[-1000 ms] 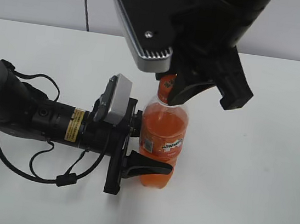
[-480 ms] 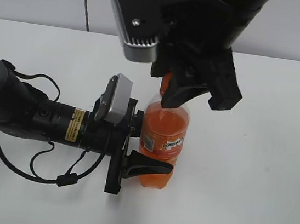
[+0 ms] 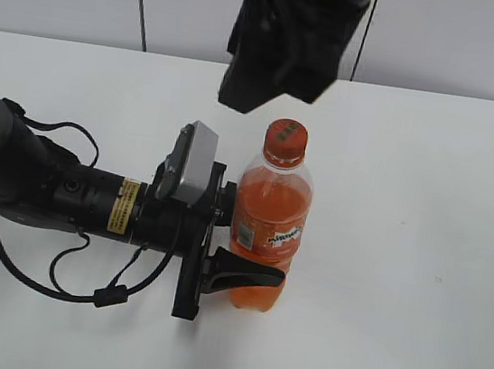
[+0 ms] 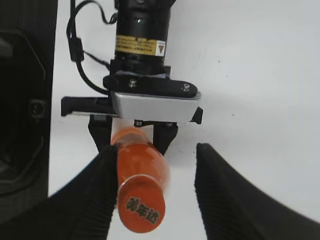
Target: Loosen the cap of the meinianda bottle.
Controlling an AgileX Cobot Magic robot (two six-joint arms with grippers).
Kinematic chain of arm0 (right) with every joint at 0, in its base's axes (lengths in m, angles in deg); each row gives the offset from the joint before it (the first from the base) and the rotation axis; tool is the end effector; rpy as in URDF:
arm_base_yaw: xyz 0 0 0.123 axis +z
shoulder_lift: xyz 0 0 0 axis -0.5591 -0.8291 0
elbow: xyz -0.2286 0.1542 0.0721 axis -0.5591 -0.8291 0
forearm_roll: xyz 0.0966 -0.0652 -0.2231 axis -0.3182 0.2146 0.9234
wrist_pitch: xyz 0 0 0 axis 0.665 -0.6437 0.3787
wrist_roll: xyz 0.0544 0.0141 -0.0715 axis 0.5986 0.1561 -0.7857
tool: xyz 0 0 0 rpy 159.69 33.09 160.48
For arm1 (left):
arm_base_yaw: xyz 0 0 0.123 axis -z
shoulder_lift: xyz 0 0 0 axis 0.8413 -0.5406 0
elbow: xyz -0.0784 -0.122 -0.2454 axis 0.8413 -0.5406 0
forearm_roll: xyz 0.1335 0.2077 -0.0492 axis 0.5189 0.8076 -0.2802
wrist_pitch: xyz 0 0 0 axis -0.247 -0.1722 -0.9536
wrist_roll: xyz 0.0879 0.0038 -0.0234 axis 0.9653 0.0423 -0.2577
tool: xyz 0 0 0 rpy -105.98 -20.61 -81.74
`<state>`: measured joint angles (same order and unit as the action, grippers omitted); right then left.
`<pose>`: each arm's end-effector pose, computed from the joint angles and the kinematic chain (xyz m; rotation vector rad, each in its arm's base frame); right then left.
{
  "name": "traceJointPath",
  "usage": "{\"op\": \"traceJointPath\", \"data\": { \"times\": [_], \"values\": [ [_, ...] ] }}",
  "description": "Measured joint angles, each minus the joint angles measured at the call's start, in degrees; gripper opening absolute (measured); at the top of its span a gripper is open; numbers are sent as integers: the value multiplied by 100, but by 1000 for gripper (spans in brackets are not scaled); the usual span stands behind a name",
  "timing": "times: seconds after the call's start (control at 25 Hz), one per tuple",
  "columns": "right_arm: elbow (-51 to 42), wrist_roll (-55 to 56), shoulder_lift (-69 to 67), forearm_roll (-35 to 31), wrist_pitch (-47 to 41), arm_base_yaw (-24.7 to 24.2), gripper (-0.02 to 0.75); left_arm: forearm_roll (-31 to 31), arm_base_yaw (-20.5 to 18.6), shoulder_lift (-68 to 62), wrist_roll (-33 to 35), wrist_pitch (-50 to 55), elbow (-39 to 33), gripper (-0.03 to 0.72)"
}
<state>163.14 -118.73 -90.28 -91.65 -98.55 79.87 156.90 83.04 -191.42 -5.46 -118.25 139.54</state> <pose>0.2383 0.2691 0.3631 -2.0198 1.7734 0.2250 0.2719 -0.2195 0.0841 1.4831 1.3399 -1.0261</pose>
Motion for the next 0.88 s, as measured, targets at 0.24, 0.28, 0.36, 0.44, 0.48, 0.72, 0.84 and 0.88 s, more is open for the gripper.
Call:
{"op": "traceJointPath", "data": {
  "times": [0.24,0.28,0.36,0.44,0.48,0.72,0.84,0.88],
  "values": [
    [307,2797,0,29,0,5,377,4,0,0,0,5,0,399],
    [307,3355,0,69,0,5,378,6,0,0,0,5,0,399],
    [307,4500,0,166,0,5,378,11,0,0,0,5,0,399],
    [307,5480,0,243,0,5,378,11,0,0,0,5,0,399],
    [307,5962,0,279,0,5,378,11,0,0,0,5,0,399],
    [58,7846,295,376,4,5,378,11,0,0,0,5,0,398],
    [-239,8325,468,482,4,5,378,11,0,0,0,11,0,398],
    [-341,8452,488,502,4,5,378,11,0,0,0,11,0,398]
  ]
}}
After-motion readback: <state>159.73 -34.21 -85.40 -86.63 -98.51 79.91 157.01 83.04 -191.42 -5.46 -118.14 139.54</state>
